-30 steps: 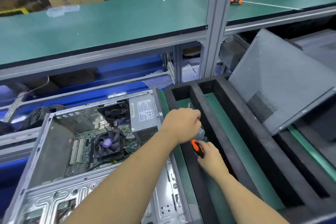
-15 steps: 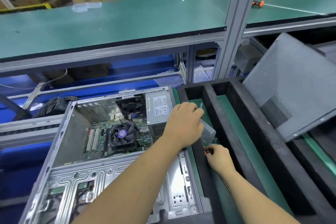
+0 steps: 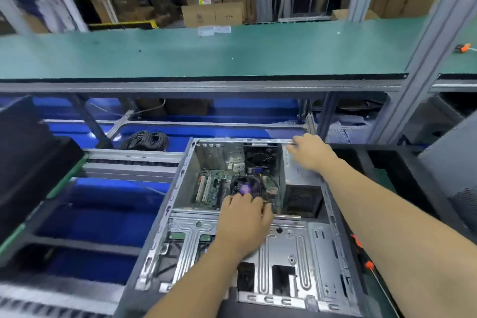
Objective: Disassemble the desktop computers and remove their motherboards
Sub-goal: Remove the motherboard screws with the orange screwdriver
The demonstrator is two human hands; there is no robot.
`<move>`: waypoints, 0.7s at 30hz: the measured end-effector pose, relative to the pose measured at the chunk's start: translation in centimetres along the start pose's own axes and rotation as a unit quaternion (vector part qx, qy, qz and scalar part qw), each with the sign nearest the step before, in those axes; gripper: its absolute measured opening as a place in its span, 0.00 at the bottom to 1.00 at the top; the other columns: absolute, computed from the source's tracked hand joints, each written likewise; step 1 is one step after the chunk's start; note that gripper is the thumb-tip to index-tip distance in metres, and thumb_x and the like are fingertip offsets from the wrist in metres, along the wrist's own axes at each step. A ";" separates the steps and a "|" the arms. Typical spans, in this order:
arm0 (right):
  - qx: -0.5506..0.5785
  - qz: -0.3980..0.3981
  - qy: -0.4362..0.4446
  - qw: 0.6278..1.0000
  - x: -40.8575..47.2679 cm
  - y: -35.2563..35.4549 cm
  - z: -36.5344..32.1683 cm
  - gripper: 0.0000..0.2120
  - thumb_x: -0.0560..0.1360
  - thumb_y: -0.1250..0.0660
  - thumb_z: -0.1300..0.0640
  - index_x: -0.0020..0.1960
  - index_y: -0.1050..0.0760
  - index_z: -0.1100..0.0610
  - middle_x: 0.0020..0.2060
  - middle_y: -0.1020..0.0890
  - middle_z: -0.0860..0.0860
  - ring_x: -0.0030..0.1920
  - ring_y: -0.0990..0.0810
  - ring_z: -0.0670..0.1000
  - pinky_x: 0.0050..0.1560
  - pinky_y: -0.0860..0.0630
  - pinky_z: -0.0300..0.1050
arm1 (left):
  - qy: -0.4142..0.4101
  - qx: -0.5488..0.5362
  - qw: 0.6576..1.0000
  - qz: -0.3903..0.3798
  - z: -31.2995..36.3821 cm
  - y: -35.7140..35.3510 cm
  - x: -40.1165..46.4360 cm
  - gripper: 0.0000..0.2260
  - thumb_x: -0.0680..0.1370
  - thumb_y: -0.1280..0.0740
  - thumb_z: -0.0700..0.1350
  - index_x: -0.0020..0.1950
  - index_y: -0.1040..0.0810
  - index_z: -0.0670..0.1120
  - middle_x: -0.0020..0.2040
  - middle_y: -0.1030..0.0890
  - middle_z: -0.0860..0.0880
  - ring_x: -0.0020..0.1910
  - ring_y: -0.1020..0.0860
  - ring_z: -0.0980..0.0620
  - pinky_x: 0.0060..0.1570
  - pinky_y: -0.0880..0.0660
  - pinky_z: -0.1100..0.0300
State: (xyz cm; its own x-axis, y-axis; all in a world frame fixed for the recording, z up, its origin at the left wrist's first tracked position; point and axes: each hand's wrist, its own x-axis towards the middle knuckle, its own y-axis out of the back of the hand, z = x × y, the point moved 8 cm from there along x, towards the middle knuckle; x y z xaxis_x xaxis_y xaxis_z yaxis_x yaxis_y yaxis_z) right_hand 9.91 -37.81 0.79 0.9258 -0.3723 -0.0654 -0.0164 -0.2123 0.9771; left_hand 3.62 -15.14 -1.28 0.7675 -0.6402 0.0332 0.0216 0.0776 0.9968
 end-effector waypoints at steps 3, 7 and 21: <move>-0.044 0.031 0.000 0.999 -0.2 -0.7 -0.1 0.23 0.83 0.49 0.40 0.68 0.30 0.55 0.63 0.27 0.56 0.65 0.30 0.60 0.62 0.31 0.61 | 0.006 -0.038 0.999 -0.010 -0.4 -0.5 0.3 0.20 0.82 0.53 0.57 0.41 0.27 0.51 0.41 0.21 0.49 0.44 0.26 0.45 0.56 0.31 0.47; -0.078 0.009 -0.012 0.997 -0.1 -0.7 -0.4 0.25 0.83 0.49 0.40 0.71 0.33 0.55 0.67 0.30 0.56 0.69 0.34 0.59 0.65 0.35 0.63 | 0.021 -0.061 0.998 -0.022 -0.7 -1.3 0.9 0.24 0.79 0.55 0.59 0.43 0.24 0.50 0.44 0.20 0.47 0.48 0.26 0.44 0.55 0.31 0.46; -0.102 0.069 -0.113 0.986 -3.8 0.6 3.2 0.21 0.83 0.45 0.42 0.64 0.28 0.57 0.61 0.25 0.57 0.64 0.29 0.59 0.64 0.35 0.59 | -0.098 -0.015 0.994 -0.052 -2.6 -1.3 4.9 0.26 0.78 0.53 0.61 0.32 0.27 0.46 0.29 0.27 0.51 0.27 0.30 0.51 0.30 0.37 0.58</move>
State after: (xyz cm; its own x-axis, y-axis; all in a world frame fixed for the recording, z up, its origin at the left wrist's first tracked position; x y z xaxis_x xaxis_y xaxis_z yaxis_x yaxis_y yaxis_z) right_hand 5.22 -39.37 0.96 0.8121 -0.5813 0.0502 -0.0390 0.0318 0.9987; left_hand 9.02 -16.36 -2.65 0.6213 -0.7818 -0.0527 0.1156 0.0249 0.9930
